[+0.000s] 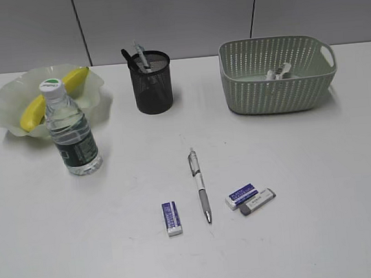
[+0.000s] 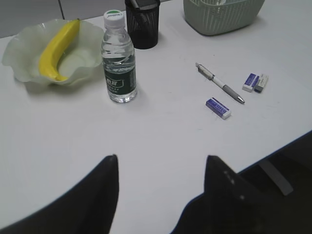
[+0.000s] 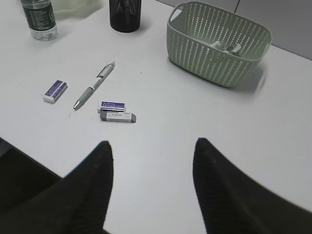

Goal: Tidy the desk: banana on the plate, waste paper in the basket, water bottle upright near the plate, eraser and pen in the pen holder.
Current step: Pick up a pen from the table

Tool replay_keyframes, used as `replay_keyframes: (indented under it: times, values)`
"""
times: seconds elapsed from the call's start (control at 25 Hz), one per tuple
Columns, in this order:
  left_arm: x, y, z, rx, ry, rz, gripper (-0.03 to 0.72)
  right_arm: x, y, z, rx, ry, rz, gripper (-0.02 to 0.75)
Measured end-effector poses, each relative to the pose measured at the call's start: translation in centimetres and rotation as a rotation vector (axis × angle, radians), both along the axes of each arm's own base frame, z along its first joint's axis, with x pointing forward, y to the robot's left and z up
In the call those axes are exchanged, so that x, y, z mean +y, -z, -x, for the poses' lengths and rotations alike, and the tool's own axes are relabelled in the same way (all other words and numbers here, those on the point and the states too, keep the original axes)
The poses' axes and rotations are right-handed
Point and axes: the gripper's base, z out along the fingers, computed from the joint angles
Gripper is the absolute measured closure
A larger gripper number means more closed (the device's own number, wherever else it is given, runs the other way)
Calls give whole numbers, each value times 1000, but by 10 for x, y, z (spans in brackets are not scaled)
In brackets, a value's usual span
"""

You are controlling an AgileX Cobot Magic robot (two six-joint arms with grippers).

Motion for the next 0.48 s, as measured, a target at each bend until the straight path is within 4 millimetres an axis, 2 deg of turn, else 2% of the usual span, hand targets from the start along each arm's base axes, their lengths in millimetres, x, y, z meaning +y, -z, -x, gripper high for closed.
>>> replay_keyframes:
  times: [0.2, 0.48]
  values:
    - [-2, 1, -2, -13, 10, -3, 281, 34, -20, -52, 61, -39, 106, 313]
    - [-2, 1, -2, -16, 12, -6, 291, 105, -29, -157, 306, -59, 211, 314]
